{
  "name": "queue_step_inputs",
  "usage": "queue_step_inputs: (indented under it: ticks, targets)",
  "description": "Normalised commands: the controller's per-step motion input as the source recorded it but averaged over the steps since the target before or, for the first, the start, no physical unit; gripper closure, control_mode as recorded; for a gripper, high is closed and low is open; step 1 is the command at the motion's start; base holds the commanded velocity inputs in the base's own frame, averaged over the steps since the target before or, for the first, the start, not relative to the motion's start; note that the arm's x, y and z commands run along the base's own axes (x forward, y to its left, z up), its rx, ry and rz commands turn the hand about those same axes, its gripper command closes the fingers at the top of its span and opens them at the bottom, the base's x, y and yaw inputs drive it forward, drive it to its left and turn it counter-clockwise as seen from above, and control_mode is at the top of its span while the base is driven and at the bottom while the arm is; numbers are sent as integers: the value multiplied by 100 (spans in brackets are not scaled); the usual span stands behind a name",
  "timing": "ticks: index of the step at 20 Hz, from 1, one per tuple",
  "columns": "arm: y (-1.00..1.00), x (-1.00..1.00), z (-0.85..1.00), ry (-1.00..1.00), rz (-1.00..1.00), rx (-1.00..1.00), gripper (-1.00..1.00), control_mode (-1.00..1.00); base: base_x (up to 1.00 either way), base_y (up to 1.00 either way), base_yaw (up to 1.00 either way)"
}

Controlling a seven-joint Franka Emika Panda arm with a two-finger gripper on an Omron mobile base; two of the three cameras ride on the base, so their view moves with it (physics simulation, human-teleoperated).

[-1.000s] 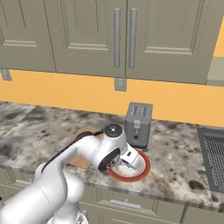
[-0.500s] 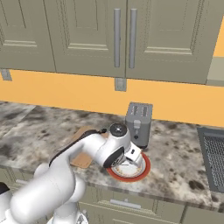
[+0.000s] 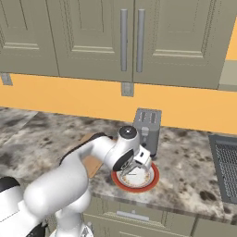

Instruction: Pick up the knife from the drawer and place it on the cutting board. Then place the meat from the plate to the cutting board.

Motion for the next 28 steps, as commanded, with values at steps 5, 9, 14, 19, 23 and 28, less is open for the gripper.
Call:
queue_step_inputs:
  ticks: [5,9,14,19,23,28]
  targets:
    - [1,-1,-15,0,2,0,-100,-100,0,0,0]
    - [24,-7,-15,1,0,0,-100,-100,0,0,0]
    - [19,0,-13,0,0,0,-100,-100,0,0,0]
    - [0,0,-16,1,0,0,-100,-100,0,0,0]
    - [0,3,-16,2,0,0,-100,-100,0,0,0]
    - [0,12,-20,4,0,0,-100,-100,0,0,0]
